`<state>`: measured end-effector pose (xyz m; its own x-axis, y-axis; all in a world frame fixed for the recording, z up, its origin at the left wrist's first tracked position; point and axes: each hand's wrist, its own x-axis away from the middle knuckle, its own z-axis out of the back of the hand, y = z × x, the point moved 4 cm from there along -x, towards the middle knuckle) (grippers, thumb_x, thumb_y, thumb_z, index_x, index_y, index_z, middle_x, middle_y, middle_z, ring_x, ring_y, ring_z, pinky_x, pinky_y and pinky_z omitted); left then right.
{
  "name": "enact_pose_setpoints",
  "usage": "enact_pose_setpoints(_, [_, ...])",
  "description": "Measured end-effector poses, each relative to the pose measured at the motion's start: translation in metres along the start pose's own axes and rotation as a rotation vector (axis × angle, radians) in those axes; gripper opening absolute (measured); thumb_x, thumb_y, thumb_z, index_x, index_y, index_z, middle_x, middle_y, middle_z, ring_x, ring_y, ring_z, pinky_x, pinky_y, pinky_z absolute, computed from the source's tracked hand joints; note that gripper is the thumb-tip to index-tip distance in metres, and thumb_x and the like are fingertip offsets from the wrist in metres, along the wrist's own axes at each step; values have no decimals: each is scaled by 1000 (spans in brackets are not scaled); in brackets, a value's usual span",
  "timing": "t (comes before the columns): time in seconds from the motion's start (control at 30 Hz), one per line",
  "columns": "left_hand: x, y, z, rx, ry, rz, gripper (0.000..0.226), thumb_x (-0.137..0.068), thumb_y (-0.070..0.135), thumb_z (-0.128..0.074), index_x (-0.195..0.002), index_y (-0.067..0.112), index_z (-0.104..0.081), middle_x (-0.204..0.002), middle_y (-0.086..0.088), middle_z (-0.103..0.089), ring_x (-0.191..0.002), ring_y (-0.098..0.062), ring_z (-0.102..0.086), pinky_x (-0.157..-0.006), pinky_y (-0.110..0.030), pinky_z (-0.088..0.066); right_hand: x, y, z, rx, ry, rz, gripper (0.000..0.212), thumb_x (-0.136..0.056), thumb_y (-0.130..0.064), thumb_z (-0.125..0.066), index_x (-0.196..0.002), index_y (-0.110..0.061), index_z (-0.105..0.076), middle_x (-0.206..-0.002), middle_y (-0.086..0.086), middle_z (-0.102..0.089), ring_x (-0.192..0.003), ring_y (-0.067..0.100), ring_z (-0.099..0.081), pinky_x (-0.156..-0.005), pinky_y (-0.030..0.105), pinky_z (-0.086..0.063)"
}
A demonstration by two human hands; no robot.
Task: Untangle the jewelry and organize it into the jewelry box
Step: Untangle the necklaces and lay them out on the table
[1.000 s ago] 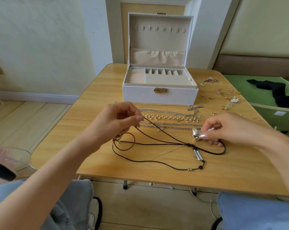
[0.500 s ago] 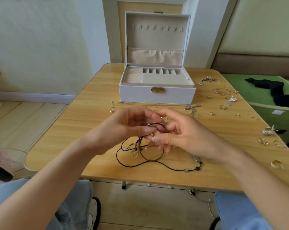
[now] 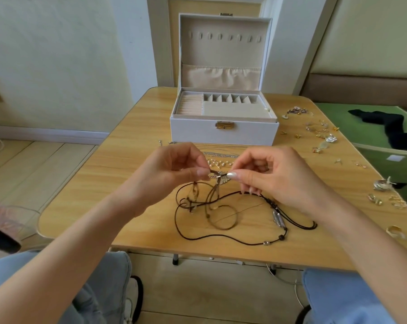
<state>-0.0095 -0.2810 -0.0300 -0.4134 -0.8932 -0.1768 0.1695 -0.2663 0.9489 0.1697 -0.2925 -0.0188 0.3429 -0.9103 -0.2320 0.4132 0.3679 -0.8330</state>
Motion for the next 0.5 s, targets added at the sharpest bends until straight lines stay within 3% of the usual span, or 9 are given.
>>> enact_pose_setpoints(0.17, [0, 8, 3, 107, 58, -92, 7, -85, 13, -58, -83, 7, -54, -66, 2, -63, -62, -12, -61, -65, -24, -53, -2, 0, -3, 16, 3, 52, 3, -78, -12, -73, -77, -12, -70, -68, 1, -67, -60, 9, -61, -59, 20, -50])
enact_pose_setpoints(0.3, [1, 11, 10, 181, 143, -137, 10, -89, 15, -55, -82, 9, -51, -61, 3, -58, -44, -9, -45, -45, -20, -43, -2, 2, -1, 17, 26, 39, 4, -77, -13, -73, -78, -12, -70, -73, 5, -69, -66, 19, -64, -66, 31, -55])
enact_pose_setpoints(0.5, [2, 13, 15, 289, 179, -204, 6, -87, 12, -47, -82, 10, -45, -67, 2, -64, -42, -8, -40, -40, -14, -31, -3, 0, 4, -15, 37, 38, 5, -77, -11, -73, -75, -11, -68, -71, 6, -67, -65, 22, -63, -64, 31, -53])
